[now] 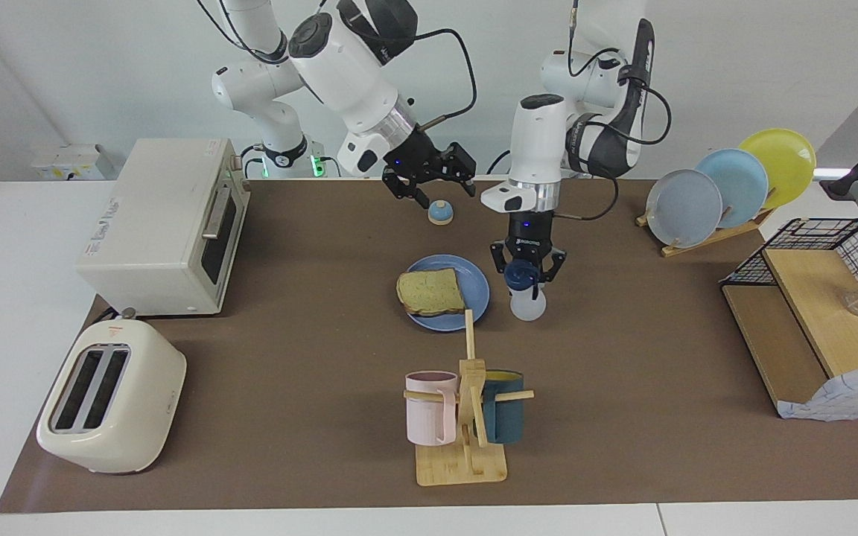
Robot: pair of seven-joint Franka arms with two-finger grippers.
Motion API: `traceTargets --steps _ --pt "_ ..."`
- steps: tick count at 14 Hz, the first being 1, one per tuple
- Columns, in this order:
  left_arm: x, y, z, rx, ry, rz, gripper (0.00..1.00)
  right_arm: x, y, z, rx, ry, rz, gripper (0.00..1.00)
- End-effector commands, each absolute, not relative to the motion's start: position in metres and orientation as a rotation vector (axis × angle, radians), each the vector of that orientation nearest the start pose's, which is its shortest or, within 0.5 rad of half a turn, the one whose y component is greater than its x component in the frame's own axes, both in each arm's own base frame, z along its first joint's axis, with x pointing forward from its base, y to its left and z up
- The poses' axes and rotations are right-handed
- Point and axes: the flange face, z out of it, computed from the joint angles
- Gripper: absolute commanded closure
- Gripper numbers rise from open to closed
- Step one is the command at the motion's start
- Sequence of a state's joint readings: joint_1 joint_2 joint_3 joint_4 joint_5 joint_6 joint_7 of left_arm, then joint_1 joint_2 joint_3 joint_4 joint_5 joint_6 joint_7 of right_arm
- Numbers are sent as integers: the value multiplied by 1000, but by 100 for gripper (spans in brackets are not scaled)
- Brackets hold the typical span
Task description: Put bread on plate and add seasoning
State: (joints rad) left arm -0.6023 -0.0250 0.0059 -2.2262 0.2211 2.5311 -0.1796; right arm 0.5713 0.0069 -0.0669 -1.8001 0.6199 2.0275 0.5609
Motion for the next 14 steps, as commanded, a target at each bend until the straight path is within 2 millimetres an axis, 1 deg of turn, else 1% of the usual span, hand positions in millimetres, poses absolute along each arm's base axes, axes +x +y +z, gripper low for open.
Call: traceTargets --steps 1,2,3,4,5,6,7,8,9,10,12,13,14 --pt "457 -274 465 -2994 1144 -383 100 504 294 567 -2438 410 178 0" --pt "468 -244 482 -2993 1218 -298 100 507 294 569 -2431 419 172 1" --pt "469 -231 494 -2973 1271 -242 100 511 289 571 -2412 456 175 2" --pt "465 -227 502 -2942 1345 -204 100 515 286 572 -2376 514 183 2" --pt "460 -225 506 -2886 1459 -180 100 520 286 575 -2313 588 168 2" --pt "455 -223 509 -2847 1536 -152 100 522 290 575 -2290 627 158 2" --pt "451 -224 509 -2809 1607 -118 100 521 295 575 -2282 639 153 3" --pt "444 -226 513 -2745 1714 -100 100 519 299 575 -2283 638 158 3" --pt "440 -228 512 -2672 1829 -71 100 519 299 575 -2284 639 162 3" --pt "436 -227 511 -2625 1904 -42 100 519 298 575 -2282 641 160 3" --pt "432 -228 512 -2602 1940 -21 100 524 299 572 -2271 657 150 6" --pt "431 -231 511 -2599 1950 -19 100 524 302 574 -2253 664 135 10" --pt "431 -231 511 -2581 1978 -20 100 517 315 575 -2253 651 141 16"
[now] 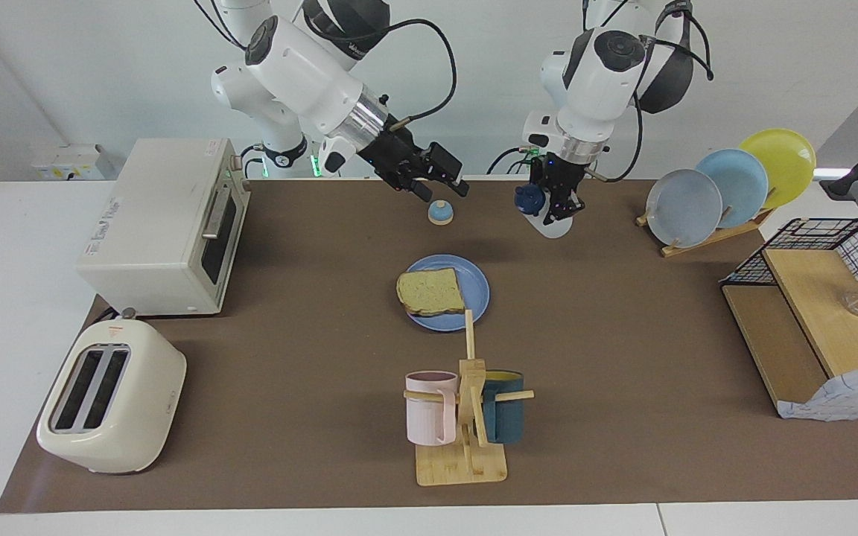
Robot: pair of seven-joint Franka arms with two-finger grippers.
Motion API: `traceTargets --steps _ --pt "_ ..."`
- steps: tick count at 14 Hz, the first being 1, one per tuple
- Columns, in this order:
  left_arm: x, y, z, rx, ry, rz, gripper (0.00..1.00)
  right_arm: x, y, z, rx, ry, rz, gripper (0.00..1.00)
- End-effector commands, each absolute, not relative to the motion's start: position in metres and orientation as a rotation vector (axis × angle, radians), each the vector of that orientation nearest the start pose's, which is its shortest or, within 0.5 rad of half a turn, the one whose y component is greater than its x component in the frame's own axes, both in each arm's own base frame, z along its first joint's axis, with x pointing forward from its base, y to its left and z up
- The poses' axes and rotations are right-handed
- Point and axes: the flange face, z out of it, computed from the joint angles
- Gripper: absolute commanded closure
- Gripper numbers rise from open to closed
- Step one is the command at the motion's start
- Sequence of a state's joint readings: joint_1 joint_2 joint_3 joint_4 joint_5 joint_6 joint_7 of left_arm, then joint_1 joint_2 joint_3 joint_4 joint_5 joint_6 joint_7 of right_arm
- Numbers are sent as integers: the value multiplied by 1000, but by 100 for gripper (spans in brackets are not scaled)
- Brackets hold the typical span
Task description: Put bread on plate and add seasoning
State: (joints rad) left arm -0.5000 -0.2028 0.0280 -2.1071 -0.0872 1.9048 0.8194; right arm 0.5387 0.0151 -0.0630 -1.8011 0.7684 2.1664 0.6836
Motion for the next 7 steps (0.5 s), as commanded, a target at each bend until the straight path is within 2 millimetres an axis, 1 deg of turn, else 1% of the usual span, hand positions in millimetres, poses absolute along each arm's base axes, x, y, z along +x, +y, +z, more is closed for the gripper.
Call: traceTargets --steps 1,2,4,5,6,7 --pt "429 -232 510 -2574 1999 -20 100 506 334 575 -2258 634 153 25" --pt "428 -233 510 -2585 2008 -25 100 501 343 575 -2251 636 142 29" --pt "427 -234 510 -2576 2031 -29 100 486 372 569 -2264 599 146 31" --pt "426 -238 510 -2567 2043 -29 100 482 378 568 -2267 593 136 34" --pt "425 -238 510 -2561 2055 -30 100 481 378 566 -2273 580 130 38" --pt "425 -239 510 -2556 2076 -36 100 481 378 565 -2278 577 127 45"
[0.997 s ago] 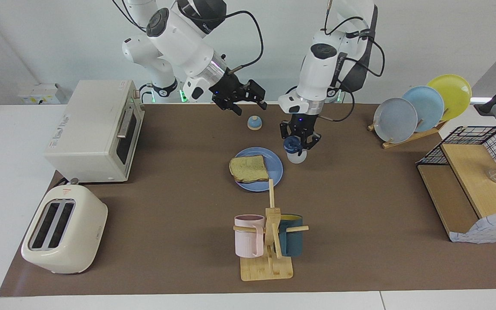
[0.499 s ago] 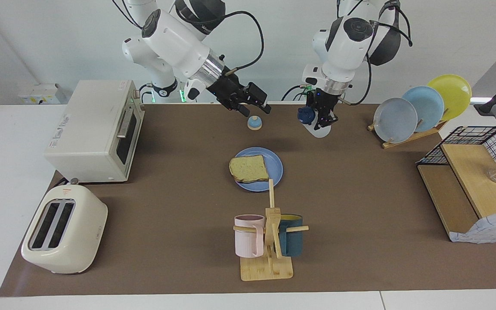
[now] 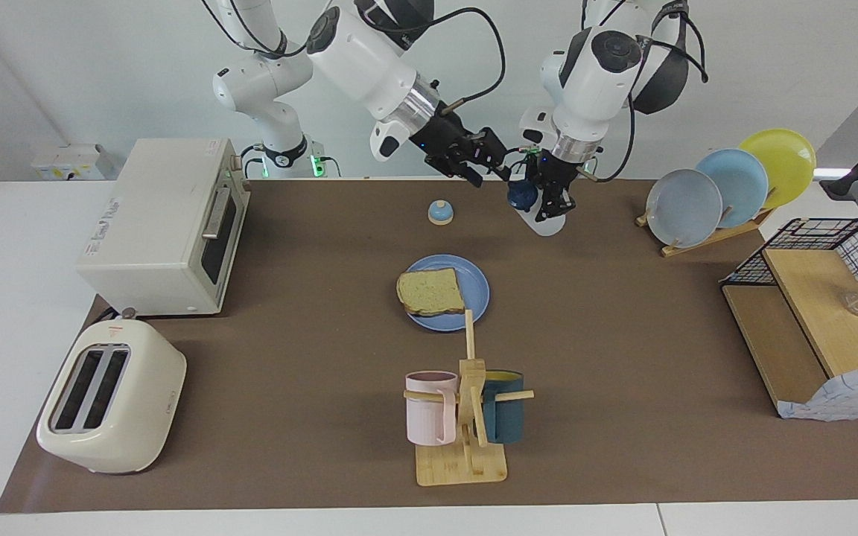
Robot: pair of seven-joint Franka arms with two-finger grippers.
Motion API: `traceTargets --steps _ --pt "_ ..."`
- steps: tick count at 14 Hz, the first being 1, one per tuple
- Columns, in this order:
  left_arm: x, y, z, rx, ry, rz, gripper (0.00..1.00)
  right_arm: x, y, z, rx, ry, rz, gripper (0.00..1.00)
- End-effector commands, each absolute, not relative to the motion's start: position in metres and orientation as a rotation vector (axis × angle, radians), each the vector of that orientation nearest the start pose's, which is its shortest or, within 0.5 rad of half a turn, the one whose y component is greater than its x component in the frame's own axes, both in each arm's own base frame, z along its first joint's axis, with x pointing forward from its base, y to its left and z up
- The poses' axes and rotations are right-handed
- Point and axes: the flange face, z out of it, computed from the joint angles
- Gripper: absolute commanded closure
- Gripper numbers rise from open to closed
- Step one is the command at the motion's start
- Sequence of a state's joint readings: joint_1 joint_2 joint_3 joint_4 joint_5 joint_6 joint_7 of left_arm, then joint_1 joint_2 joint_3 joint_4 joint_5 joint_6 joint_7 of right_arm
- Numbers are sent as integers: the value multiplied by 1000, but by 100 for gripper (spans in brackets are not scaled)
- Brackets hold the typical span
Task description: Put bread on plate and add seasoning
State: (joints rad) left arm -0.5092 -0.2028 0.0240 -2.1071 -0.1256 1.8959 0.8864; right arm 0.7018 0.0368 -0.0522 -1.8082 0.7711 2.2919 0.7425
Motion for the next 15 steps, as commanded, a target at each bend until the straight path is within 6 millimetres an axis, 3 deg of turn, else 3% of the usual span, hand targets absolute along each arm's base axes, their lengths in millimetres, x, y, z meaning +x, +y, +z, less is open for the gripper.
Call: traceTargets --steps 1,4,7,9,15 --pt "425 -239 510 -2561 2080 -36 100 481 378 565 -2283 572 119 50" --pt "425 -239 510 -2562 2080 -39 100 477 384 564 -2294 555 119 57" --pt "425 -239 511 -2570 2079 -47 100 477 386 563 -2301 549 108 57" --pt "426 -239 511 -2576 2077 -51 100 464 401 561 -2351 485 90 57" --pt "426 -238 511 -2584 2071 -57 100 462 403 557 -2373 472 86 58"
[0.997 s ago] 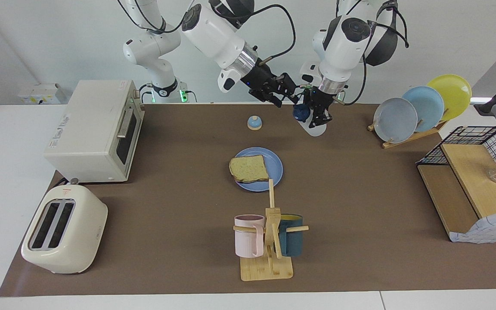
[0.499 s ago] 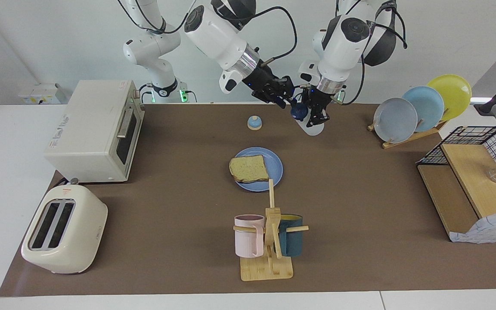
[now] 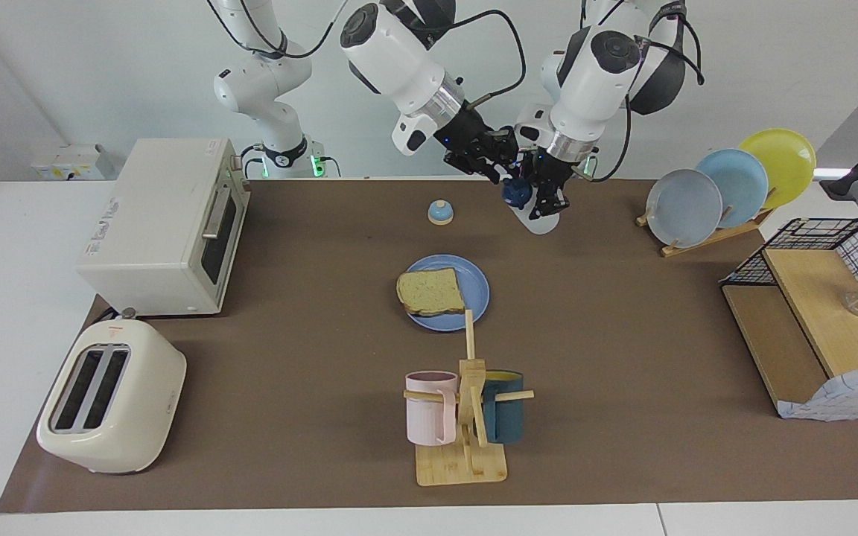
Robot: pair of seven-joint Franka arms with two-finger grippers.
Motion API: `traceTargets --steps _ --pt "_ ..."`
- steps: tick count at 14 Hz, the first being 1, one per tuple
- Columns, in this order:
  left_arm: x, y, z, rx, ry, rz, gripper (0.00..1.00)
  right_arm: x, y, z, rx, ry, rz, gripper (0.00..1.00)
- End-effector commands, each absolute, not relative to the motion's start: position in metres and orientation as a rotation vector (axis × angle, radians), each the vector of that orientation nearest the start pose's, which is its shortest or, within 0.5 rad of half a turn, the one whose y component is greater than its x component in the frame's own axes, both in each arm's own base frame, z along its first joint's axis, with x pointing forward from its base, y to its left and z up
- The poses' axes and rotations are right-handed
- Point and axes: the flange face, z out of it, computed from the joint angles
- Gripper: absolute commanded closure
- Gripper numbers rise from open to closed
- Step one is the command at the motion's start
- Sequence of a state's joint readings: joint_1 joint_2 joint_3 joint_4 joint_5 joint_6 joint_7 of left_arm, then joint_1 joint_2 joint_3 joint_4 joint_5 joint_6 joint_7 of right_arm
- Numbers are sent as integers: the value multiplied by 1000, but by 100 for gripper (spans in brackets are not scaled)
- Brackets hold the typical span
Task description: Put bread on plate and add seasoning
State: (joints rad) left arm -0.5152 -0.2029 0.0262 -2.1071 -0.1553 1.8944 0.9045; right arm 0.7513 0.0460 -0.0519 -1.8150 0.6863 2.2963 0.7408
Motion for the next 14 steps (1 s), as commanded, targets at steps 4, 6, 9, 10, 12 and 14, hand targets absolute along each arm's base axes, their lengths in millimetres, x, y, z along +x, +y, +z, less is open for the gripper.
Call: traceTargets --steps 4,6,9,10,12,14 --pt "426 -239 512 -2587 2068 -56 100 466 401 557 -2370 482 80 59" --pt "425 -238 513 -2587 2068 -59 100 465 402 557 -2370 482 83 69" --pt "426 -238 513 -2587 2067 -61 100 464 403 558 -2365 495 89 85" --pt "425 -238 513 -2587 2068 -59 100 464 403 559 -2365 496 90 98" --pt "426 -238 513 -2587 2067 -61 100 467 401 560 -2355 521 96 100" --pt "425 -238 512 -2585 2070 -57 100 472 399 563 -2328 582 112 100"
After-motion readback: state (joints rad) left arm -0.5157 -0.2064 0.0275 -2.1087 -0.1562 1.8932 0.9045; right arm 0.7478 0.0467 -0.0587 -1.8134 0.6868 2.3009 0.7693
